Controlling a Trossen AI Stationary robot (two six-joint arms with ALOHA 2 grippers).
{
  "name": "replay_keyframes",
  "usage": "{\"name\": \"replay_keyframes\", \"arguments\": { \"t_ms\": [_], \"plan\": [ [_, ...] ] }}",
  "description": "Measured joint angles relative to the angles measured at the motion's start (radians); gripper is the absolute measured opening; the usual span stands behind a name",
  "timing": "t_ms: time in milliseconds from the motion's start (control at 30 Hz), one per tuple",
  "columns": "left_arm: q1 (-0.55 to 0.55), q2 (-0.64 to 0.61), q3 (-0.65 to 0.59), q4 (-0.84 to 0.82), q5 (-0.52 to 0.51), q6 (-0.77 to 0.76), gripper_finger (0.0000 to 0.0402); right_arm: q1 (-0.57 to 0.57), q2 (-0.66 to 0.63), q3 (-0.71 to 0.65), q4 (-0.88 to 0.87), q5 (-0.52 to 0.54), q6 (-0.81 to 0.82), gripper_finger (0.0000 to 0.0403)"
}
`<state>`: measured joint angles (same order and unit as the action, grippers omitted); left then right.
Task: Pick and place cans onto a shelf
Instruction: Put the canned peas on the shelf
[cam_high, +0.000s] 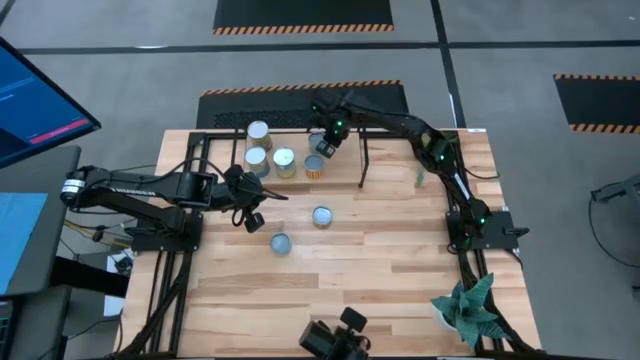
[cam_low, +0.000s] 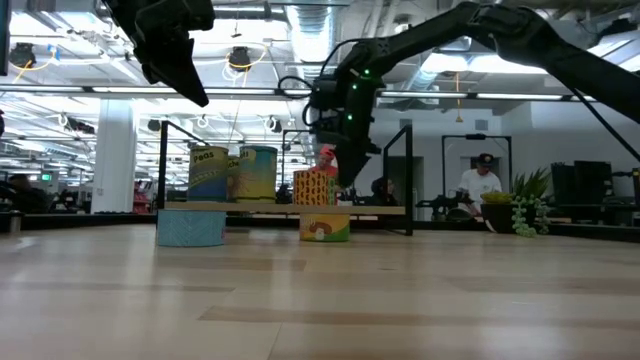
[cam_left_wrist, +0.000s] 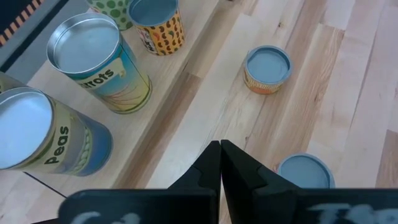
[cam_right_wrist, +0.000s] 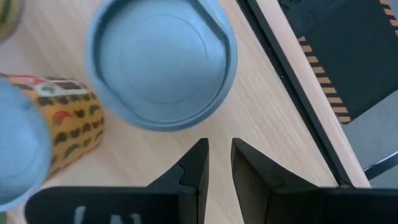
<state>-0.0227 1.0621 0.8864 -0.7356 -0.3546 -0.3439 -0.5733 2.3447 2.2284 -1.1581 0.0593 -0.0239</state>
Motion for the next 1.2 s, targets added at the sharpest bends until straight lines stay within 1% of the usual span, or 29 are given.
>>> {"name": "replay_keyframes", "arguments": {
  "t_ms": [200,500,633,833,1067,1200],
  "plan": [
    [0.0,0.0,0.0,0.0,0.0,0.0,0.0,0.006,0.0,-0.014,0.052,0.0,-0.001,0.0092],
    [0.0,0.0,0.0,0.0,0.0,0.0,0.0,0.018,-0.002,-0.014,0.05,-0.01,-0.003,0.0092],
    [0.0,0.0,0.0,0.0,0.0,0.0,0.0,0.024,-0.028,-0.014,0.033,-0.028,-0.003,0.0092],
    [0.0,0.0,0.0,0.0,0.001,-0.004,0.0,0.049,-0.145,-0.014,0.013,-0.04,-0.003,0.0092],
    [0.0,0.0,0.0,0.001,0.008,-0.049,0.0,0.128,-0.378,-0.014,-0.094,-0.131,-0.003,0.0092],
    [0.0,0.0,0.0,0.018,0.008,-0.083,0.0,0.202,-0.499,-0.014,-0.167,-0.142,-0.003,0.0092]
  ]
}}
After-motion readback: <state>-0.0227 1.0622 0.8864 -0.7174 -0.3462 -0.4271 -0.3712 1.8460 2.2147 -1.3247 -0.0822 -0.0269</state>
